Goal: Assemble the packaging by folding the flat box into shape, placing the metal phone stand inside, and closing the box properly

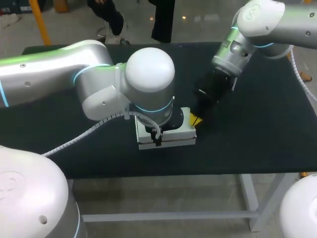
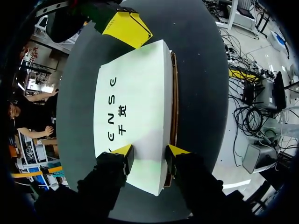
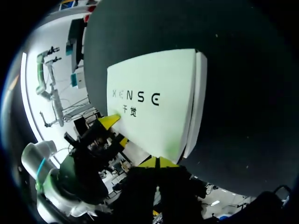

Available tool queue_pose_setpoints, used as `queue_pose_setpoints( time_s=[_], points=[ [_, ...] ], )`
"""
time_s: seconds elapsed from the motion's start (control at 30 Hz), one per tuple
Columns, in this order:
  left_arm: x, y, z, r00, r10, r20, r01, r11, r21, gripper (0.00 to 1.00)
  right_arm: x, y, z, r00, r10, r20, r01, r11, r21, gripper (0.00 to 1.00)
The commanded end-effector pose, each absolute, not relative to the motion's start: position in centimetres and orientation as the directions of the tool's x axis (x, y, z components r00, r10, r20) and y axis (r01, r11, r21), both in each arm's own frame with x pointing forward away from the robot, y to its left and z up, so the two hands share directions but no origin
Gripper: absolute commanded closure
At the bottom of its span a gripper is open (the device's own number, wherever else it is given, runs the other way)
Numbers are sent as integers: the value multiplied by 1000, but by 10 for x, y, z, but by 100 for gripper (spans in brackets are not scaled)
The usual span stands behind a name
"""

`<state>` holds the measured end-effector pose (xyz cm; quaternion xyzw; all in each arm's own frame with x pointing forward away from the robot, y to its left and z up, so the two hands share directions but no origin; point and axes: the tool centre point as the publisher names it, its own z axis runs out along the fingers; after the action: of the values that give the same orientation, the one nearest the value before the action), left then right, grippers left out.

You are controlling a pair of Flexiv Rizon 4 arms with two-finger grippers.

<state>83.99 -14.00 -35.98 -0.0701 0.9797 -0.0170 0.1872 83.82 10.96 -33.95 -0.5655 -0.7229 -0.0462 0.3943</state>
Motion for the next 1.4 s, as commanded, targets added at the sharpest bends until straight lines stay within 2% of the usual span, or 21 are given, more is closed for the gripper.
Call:
queue_pose_setpoints(
  time_s=[0.03,1.0,1.4],
  points=[
    [840,-143,-360,-919,-145,-366,-136,989,-50,51,830,109,-345,-58,784,618,876,337,-345,100],
    [835,-137,-360,-923,-145,-356,-139,989,-44,49,831,112,-356,-52,799,599,894,304,-328,100],
    [815,-119,-333,-928,-130,-349,-94,988,-119,47,831,113,-357,-49,799,599,897,299,-326,100]
  ],
)
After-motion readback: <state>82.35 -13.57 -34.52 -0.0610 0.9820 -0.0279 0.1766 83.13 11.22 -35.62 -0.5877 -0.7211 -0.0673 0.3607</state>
